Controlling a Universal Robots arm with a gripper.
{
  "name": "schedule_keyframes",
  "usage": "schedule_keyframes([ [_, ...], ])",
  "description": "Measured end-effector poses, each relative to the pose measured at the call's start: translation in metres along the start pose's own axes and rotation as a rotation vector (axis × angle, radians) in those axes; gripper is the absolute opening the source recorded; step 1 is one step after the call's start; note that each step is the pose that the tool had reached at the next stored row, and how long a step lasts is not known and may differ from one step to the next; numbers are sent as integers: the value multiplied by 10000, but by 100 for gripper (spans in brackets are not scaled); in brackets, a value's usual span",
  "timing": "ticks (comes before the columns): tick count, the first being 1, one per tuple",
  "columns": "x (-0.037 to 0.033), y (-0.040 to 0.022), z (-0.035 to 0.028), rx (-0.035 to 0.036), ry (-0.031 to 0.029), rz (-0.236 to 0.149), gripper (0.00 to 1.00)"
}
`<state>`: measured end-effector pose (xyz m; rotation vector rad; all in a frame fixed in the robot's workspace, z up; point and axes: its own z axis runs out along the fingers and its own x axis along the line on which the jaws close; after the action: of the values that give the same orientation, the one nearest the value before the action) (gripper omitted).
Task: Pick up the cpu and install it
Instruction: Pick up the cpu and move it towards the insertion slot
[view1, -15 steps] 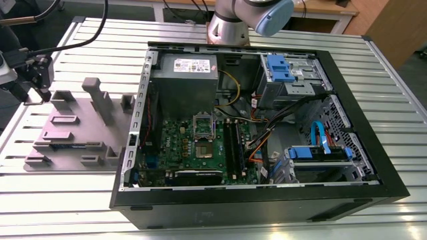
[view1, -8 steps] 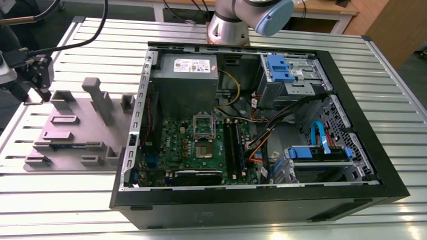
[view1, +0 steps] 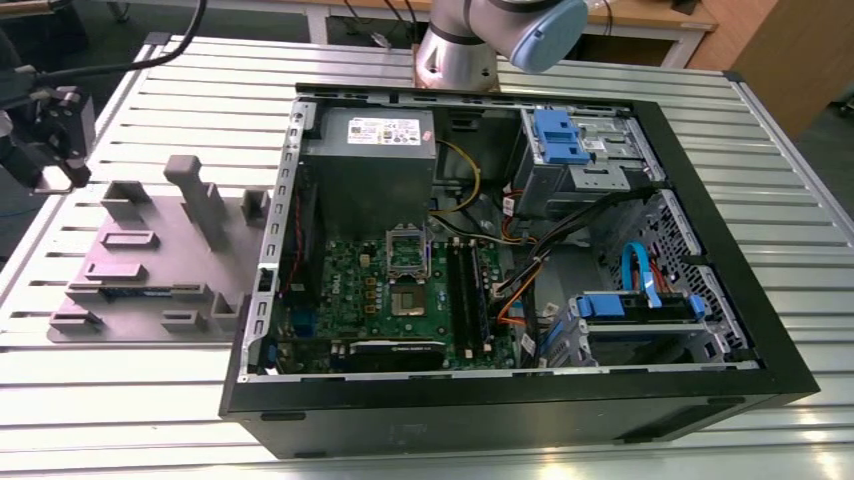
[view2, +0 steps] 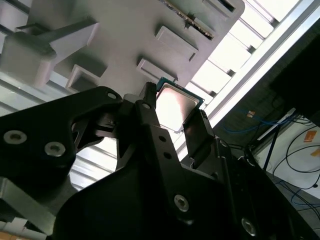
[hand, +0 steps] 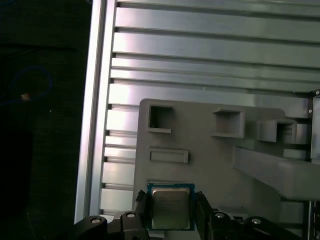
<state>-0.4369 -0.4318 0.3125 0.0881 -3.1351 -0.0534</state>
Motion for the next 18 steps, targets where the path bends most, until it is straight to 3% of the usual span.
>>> schedule_keyframes([
  [4, 0, 6, -168, 0, 1, 0, 47],
  [14, 1, 17, -488, -3, 0, 0, 47],
  [18, 2, 19, -568, -2, 1, 0, 47],
])
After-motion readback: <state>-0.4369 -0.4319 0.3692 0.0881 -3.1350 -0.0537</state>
